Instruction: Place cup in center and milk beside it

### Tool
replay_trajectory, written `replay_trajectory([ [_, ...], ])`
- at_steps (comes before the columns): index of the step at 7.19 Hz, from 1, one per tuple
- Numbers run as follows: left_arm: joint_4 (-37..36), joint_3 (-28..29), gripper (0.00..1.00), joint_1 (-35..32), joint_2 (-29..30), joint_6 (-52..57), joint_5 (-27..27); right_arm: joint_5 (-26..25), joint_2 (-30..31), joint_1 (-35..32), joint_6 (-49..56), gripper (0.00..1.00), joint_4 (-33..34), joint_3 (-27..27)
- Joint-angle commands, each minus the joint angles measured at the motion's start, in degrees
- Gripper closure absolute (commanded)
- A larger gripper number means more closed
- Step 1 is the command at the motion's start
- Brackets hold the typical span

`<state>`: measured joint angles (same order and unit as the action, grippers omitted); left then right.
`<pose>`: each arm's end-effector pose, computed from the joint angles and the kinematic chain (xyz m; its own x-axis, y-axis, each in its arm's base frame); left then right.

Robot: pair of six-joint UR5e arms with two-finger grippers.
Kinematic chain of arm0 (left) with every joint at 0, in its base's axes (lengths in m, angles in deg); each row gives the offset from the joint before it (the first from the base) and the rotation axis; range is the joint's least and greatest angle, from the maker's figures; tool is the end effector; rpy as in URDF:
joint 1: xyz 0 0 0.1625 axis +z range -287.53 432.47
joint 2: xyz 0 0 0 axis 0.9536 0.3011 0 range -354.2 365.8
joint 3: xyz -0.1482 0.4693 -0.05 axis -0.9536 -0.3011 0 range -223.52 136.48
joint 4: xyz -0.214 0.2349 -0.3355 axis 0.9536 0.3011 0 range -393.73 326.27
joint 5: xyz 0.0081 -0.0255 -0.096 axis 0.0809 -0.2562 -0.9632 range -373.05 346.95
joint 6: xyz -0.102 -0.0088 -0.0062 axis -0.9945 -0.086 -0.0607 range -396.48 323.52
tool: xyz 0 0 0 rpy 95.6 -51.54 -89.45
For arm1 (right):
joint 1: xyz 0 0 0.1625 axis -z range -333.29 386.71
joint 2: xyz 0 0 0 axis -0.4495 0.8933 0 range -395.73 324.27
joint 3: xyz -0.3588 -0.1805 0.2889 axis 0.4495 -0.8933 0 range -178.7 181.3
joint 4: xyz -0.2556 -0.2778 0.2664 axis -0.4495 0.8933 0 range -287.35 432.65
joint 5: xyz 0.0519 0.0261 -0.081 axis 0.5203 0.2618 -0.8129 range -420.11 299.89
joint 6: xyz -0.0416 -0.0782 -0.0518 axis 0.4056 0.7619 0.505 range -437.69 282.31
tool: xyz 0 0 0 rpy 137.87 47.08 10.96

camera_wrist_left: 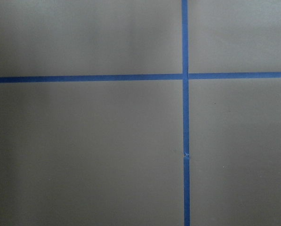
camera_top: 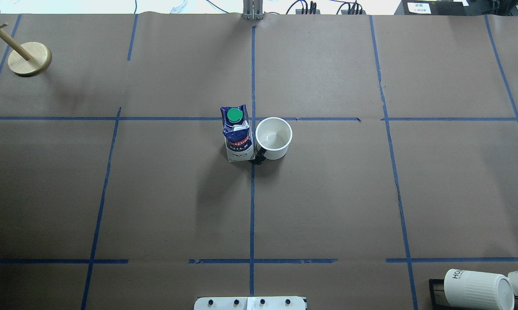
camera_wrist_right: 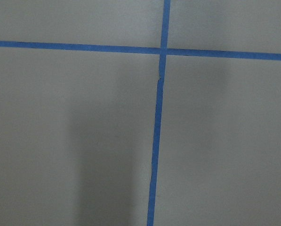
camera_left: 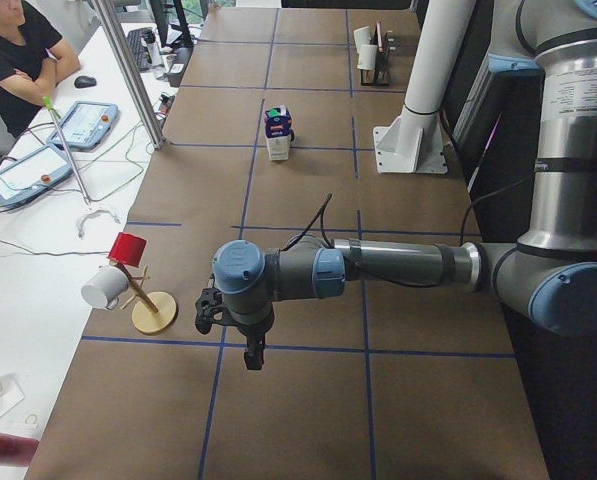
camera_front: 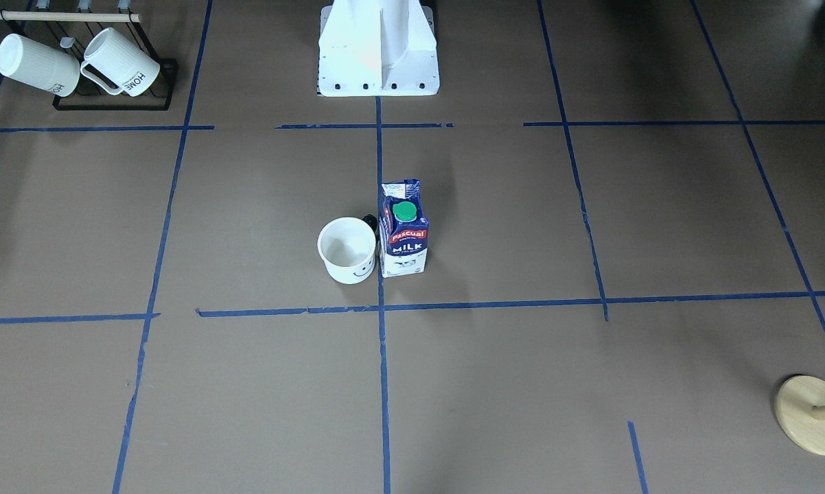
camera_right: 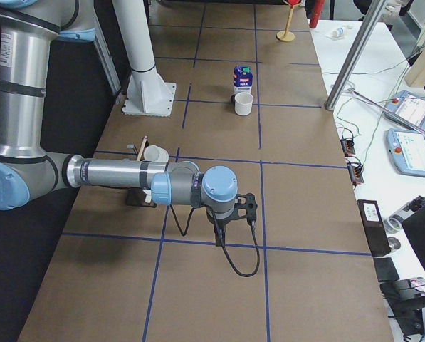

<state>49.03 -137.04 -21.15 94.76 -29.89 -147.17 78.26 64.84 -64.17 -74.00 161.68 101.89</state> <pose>-0.0951 -0.5213 0.7195 0.7153 0.0117 -0.6987 -0.0191 0.9998 -0.0028 0.0635 -0.4516 0.7151 0.6640 -0.0671 0.7447 0.0273 0.9975 0.0654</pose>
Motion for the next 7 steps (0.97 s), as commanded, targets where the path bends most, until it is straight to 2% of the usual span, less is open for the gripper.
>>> replay_trajectory([
  [1, -0.1, 0.0, 0.00, 0.5, 0.0, 0.0, 0.1, 0.0, 0.0, 0.0, 0.1, 0.00, 0.0, -0.7],
  [7, -0.1, -0.3, 0.00, 0.9, 0.1, -0.1, 0.2, -0.2, -0.9, 0.0, 0.0, 0.00, -0.2, -2.2],
])
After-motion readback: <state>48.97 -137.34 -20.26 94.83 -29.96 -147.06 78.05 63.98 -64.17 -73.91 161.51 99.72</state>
